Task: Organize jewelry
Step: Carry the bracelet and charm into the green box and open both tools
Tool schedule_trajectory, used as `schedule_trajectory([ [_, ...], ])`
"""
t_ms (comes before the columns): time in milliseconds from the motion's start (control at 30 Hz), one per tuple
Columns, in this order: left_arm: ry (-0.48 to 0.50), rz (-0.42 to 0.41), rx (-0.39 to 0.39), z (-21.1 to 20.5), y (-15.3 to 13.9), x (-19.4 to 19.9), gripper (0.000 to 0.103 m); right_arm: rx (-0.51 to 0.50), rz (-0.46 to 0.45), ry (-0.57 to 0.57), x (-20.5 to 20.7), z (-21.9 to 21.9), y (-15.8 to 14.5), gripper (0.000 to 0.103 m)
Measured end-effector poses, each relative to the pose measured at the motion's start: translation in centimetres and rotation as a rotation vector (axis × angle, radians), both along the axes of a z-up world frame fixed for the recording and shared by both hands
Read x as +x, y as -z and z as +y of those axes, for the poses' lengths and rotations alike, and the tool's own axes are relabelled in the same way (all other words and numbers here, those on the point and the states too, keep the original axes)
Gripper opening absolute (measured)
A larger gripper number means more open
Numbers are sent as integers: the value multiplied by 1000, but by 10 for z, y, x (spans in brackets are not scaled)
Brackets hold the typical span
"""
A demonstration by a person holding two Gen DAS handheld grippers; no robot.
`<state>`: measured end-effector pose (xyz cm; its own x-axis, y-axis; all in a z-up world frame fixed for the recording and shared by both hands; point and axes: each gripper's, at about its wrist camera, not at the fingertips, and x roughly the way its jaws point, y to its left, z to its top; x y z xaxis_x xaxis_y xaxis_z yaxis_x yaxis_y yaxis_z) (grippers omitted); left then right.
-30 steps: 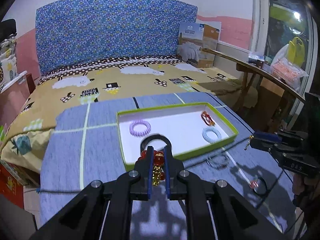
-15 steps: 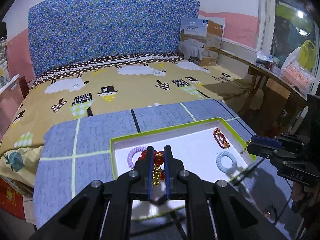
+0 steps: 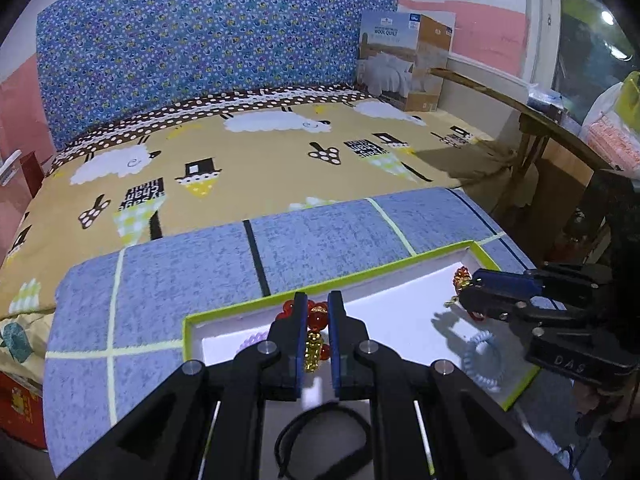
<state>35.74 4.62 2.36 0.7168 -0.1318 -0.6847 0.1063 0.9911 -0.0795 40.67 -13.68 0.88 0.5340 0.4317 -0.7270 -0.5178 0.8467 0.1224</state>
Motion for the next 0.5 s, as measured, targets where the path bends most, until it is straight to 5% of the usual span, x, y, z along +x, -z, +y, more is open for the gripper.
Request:
schedule_trajectory([
  [500, 10, 94, 16, -14, 28, 18, 10, -82, 84, 45, 18, -4, 30, 24],
])
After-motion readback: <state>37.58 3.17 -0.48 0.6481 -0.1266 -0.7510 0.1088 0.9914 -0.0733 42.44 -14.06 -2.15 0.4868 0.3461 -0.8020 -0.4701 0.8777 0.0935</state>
